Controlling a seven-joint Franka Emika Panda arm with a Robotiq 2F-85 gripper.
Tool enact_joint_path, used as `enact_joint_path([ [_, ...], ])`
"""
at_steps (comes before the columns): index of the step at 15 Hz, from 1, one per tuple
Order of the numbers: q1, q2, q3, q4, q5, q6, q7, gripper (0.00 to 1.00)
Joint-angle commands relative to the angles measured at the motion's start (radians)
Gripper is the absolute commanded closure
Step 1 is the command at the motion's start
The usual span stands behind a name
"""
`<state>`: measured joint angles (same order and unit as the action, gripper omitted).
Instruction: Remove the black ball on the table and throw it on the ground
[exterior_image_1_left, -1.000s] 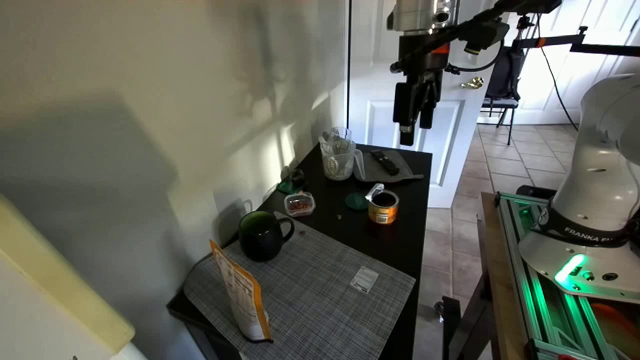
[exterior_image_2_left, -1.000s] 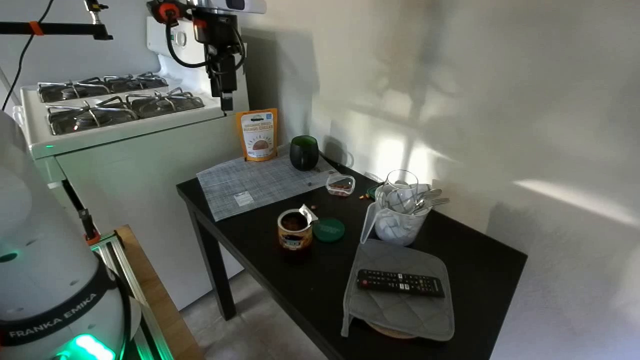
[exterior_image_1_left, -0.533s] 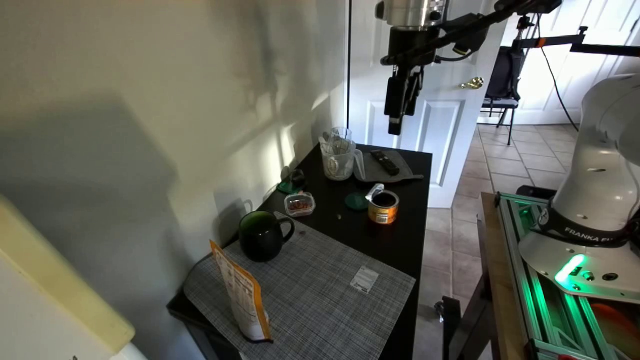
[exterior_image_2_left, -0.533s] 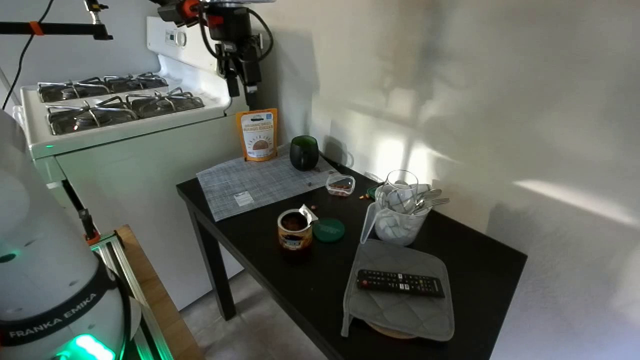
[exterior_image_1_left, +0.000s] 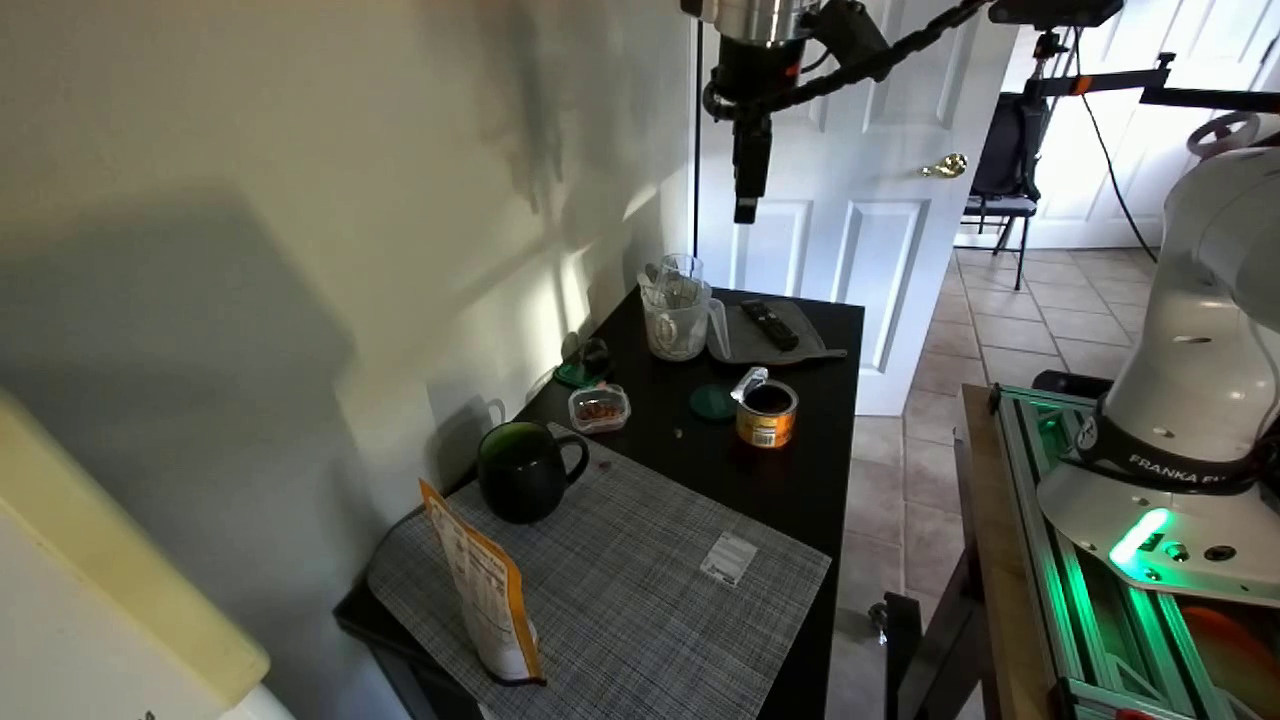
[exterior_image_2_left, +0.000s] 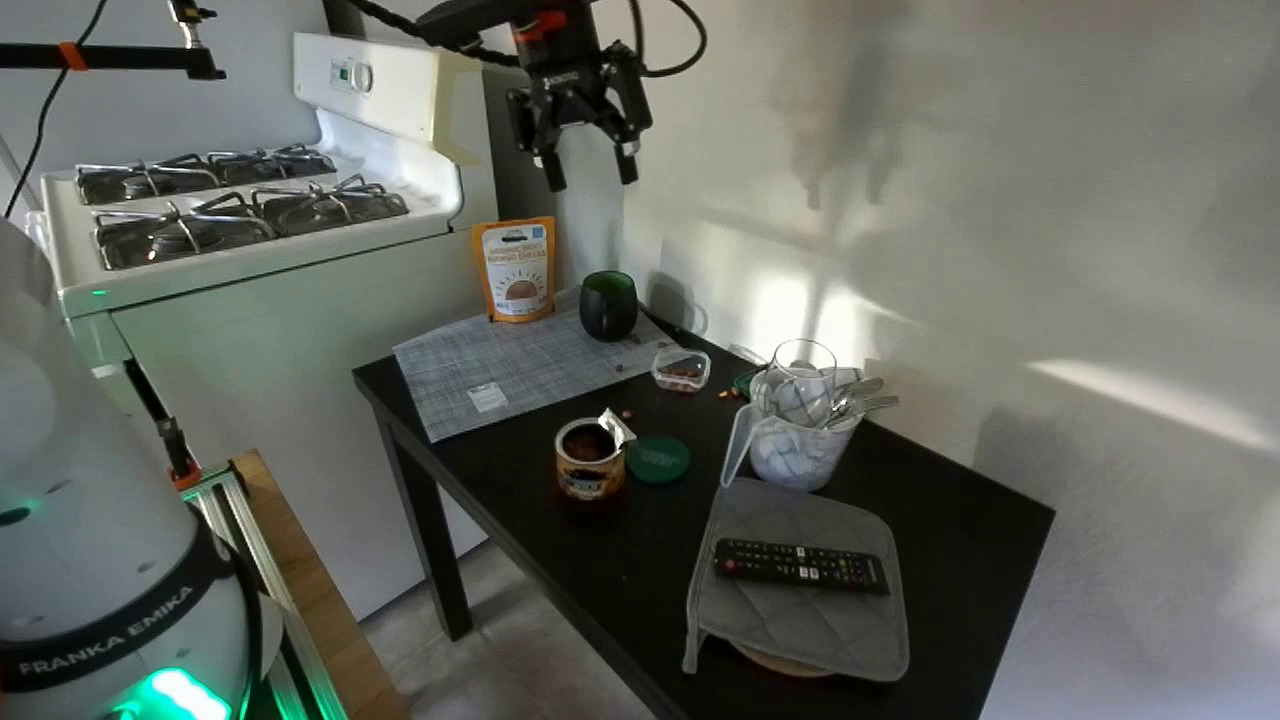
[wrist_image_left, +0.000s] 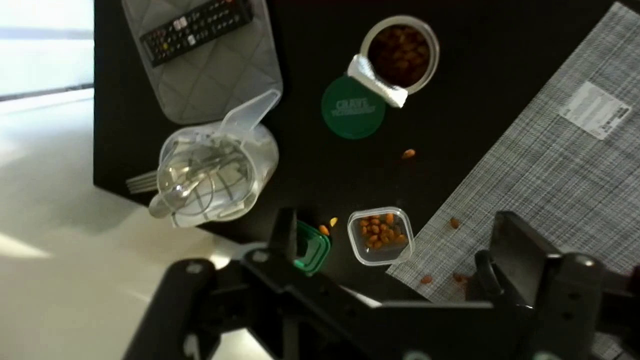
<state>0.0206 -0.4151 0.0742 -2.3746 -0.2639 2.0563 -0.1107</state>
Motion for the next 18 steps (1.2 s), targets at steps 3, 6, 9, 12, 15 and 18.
enact_joint_path([
  [3,0.003,0.114,-0.084,0.072,0.0,0.075,-0.212,0.0],
  [6,-0.003,0.202,-0.11,0.127,0.004,0.081,-0.282,0.0],
  [9,0.001,0.212,-0.107,0.139,0.004,0.081,-0.284,0.0],
  [12,0.002,0.212,-0.107,0.141,0.004,0.081,-0.284,0.0],
  [15,0.002,0.212,-0.107,0.141,0.004,0.081,-0.284,0.0],
  [18,0.002,0.212,-0.107,0.141,0.004,0.081,-0.285,0.0],
])
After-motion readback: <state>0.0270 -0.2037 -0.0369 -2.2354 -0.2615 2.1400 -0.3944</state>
